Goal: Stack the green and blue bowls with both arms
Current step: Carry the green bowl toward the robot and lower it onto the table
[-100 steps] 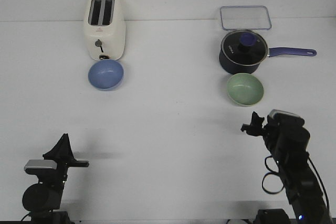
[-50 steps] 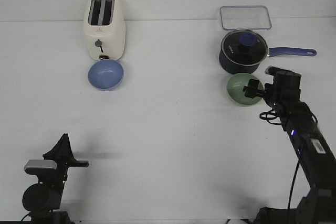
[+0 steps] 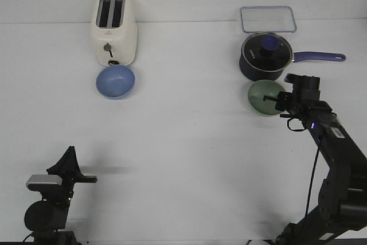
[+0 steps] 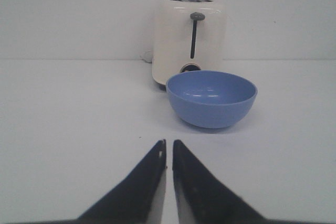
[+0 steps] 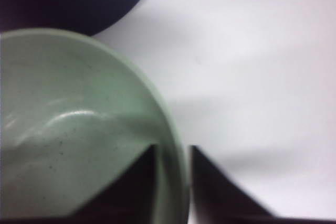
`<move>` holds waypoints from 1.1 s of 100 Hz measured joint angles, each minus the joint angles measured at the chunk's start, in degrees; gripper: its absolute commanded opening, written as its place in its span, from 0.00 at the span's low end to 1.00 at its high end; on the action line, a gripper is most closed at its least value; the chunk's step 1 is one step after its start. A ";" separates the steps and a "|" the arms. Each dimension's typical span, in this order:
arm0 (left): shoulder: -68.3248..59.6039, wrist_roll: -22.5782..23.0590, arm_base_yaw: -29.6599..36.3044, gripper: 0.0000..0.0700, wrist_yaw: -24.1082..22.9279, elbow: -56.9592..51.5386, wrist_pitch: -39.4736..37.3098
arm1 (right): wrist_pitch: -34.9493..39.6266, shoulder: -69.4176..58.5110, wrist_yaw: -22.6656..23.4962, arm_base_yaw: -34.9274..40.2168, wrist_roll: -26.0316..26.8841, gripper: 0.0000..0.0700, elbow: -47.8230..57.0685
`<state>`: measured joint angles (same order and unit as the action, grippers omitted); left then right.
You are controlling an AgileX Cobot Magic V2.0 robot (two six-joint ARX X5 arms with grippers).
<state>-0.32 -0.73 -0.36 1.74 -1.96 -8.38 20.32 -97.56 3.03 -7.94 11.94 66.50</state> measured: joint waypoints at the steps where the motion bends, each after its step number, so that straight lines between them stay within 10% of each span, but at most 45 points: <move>1: 0.00 0.00 0.00 0.02 -0.02 0.00 0.00 | 0.02 0.00 0.02 -0.02 -0.04 0.00 0.09; 56: 0.00 0.00 0.00 0.02 -0.02 0.00 0.00 | 11.80 21.29 12.17 2.56 -1.49 0.00 1.79; 110: 0.00 0.00 0.00 0.02 0.00 0.00 0.00 | 11.41 32.57 11.02 32.17 1.44 0.00 -16.41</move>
<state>-0.32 -0.73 -0.36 1.74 -1.96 -8.38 31.73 -64.99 14.04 24.23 13.39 50.09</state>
